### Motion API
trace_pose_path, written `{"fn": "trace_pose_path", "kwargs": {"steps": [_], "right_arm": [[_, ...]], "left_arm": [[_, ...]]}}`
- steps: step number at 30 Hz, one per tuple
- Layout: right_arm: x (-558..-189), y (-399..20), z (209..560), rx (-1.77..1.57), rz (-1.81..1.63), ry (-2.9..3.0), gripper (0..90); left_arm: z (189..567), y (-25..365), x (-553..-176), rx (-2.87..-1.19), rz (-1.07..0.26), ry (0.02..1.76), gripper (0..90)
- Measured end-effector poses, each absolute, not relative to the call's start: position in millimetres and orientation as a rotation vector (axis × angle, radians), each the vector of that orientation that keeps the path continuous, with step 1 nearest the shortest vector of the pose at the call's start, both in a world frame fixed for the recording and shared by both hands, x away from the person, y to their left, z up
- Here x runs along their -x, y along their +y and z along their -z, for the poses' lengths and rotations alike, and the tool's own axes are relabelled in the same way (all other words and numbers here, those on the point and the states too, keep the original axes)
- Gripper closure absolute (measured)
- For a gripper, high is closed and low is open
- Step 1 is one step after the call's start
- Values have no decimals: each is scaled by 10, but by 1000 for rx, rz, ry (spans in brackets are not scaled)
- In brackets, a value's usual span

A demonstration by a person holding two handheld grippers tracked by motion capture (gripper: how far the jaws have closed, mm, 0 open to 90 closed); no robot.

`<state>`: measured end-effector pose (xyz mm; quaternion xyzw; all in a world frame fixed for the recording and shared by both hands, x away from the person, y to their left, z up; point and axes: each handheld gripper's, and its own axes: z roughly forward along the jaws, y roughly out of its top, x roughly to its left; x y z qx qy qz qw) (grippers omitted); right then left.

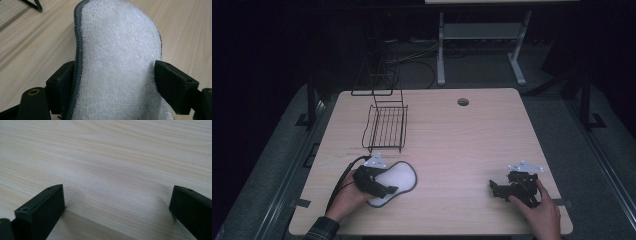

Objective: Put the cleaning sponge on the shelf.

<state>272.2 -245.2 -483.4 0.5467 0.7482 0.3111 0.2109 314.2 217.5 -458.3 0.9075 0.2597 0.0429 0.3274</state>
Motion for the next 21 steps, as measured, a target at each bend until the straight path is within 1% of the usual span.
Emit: {"fn": "trace_pose_path", "kwargs": {"steps": [4,10,16,18,21], "right_arm": [[-2722,-2453,4834,-1519,-865,2080,0],[-2722,-2452,4834,-1520,-865,2079,0],[-2722,-2453,4834,-1519,-865,2079,0],[-2722,-2452,4834,-1520,-865,2079,0],[-2722,-2453,4834,-1519,-865,2080,0]], "left_arm": [[4542,2196,-3145,-2394,-113,654,242],[4498,2214,-3128,-2374,-105,644,300],[4435,2267,-3125,-2327,-77,638,401],[4408,2292,-3124,-2301,-60,635,456],[4376,2312,-3125,-2291,-44,636,504]]}}
